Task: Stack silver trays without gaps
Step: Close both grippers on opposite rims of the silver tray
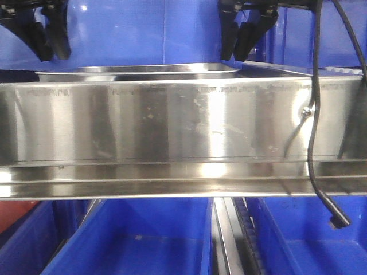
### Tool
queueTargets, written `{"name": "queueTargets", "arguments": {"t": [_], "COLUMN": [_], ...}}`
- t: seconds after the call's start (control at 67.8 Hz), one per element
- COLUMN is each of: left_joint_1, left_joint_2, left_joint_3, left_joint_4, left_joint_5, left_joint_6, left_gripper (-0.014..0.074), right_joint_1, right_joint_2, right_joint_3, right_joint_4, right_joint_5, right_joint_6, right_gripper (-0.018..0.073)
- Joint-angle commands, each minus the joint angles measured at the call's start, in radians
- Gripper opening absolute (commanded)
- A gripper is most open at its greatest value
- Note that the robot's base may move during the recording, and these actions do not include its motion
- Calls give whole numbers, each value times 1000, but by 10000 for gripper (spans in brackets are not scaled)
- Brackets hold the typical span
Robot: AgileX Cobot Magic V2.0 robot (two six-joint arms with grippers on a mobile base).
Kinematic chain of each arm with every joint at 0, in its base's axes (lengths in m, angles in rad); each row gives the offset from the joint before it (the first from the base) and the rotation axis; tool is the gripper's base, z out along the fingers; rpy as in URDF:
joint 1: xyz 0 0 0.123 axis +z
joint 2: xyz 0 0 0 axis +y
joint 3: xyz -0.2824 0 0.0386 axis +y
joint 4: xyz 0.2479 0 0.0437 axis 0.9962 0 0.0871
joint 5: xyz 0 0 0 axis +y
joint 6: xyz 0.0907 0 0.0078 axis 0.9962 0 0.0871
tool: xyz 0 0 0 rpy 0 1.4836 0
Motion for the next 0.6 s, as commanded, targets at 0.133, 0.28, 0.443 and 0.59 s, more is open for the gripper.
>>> {"name": "queueTargets", "arguments": {"t": [0.133,0.28,0.443,0.59], "left_joint_1": [-5,-5,-5,-5], "left_joint_2": [-2,4,32,63], "left_joint_3": [-8,-8,-8,-8], "left_joint_4": [-7,-7,-12,-16], "left_joint_5": [-28,-32,-39,-55], "left_joint_6": [-10,-10,-10,-10], "left_gripper": [279,248,239,239], "right_joint_1": [-1,-1,-1,-1], "right_joint_2": [4,17,34,48], "right_joint_3": [-11,-11,-11,-11], "right_joint_4": [-17,-11,-11,-11], "right_joint_5": [-18,-30,-35,-43], "right_joint_6": [2,2,2,2], "right_gripper": [205,202,202,202]}}
